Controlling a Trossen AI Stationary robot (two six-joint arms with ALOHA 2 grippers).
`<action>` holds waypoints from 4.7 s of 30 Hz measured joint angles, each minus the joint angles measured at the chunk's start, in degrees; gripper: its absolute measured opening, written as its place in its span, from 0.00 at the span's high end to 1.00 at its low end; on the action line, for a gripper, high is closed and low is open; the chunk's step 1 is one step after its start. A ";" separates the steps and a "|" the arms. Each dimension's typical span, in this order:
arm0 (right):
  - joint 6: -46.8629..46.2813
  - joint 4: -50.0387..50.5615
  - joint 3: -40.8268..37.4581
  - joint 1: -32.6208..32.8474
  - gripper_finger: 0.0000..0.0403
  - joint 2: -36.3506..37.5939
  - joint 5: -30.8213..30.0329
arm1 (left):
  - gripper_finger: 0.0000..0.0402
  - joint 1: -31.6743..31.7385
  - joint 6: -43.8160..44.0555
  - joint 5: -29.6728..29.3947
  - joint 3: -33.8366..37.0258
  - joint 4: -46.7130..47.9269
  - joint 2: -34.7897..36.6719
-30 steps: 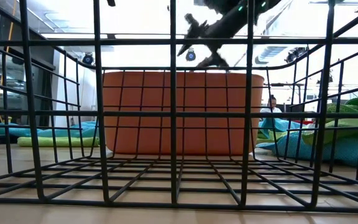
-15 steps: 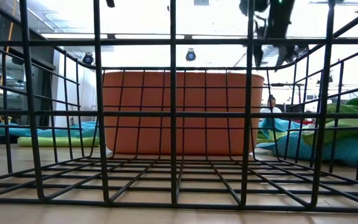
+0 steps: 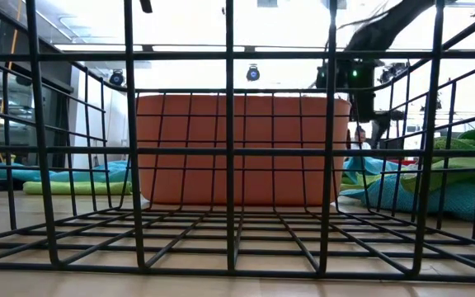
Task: Sort microfiber towel by color & place in baskets
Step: Put the top right blue towel into the orange bin, then put the left blue towel into the orange bin
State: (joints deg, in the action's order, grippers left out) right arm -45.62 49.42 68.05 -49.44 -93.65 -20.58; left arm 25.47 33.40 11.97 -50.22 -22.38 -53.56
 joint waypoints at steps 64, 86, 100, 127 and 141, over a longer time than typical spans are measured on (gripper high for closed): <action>12.70 -36.91 1.46 47.59 1.00 12.68 24.02 | 0.48 2.03 -8.01 -3.19 0.02 2.85 -0.05; 9.72 -32.88 1.46 48.53 0.99 9.86 25.02 | 0.48 2.38 -3.53 27.52 0.02 2.20 1.12; -1.05 -28.95 1.49 53.35 0.71 6.38 17.16 | 0.48 1.83 -5.05 28.18 0.02 9.08 1.05; -1.83 -23.37 1.49 53.28 0.37 6.18 16.12 | 0.48 -35.11 -2.41 -18.22 0.02 1.84 -3.98; -6.81 -23.17 1.49 55.80 0.37 3.20 14.06 | 0.48 -36.69 1.41 -22.46 0.02 5.92 -8.31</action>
State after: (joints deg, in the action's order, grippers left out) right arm -52.43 26.25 69.54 6.36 -90.45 -6.52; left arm -11.21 34.80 -10.49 -50.19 -16.46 -61.87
